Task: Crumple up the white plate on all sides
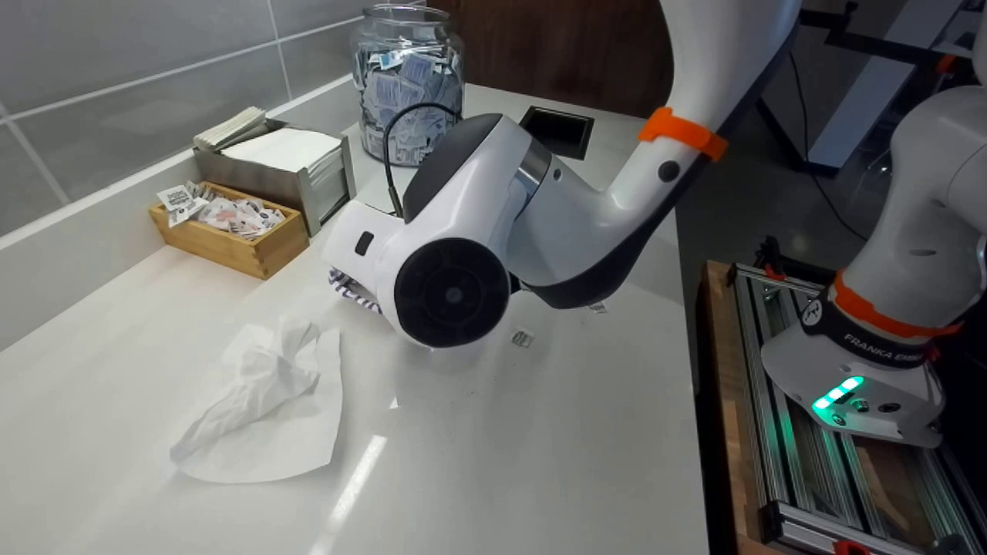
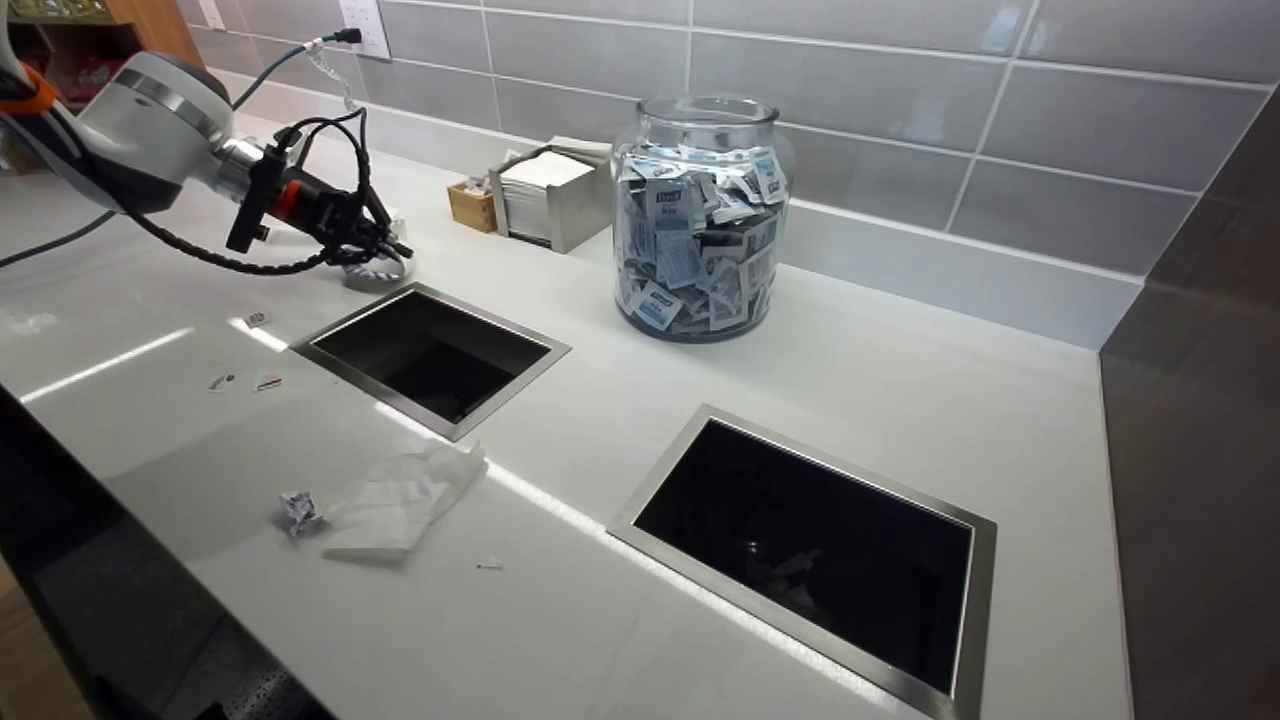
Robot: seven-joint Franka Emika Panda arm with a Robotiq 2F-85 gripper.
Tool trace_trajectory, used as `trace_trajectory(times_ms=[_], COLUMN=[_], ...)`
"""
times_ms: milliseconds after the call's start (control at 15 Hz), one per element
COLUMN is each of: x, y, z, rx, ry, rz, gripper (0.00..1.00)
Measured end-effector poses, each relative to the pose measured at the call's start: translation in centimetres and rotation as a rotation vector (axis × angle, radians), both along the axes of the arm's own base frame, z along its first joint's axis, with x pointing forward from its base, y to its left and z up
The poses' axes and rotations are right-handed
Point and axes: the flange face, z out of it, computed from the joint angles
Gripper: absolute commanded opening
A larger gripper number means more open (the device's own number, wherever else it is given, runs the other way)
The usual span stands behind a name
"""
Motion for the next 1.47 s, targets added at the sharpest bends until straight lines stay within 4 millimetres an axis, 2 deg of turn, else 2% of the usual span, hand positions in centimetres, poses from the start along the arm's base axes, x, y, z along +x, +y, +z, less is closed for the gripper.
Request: trace_trajectory(times_ms=[533,1000,1467], x=[-0.5,-0.3,-0.1], y=[2.9,2.9,2.6], z=[2.6,5.6,11.2], rx=[0.336,0.470,0.715], ry=[0.086,0.070,0.068], rz=[-0.018,-0.076,-0.152], gripper=[0.99,1.00,1.00])
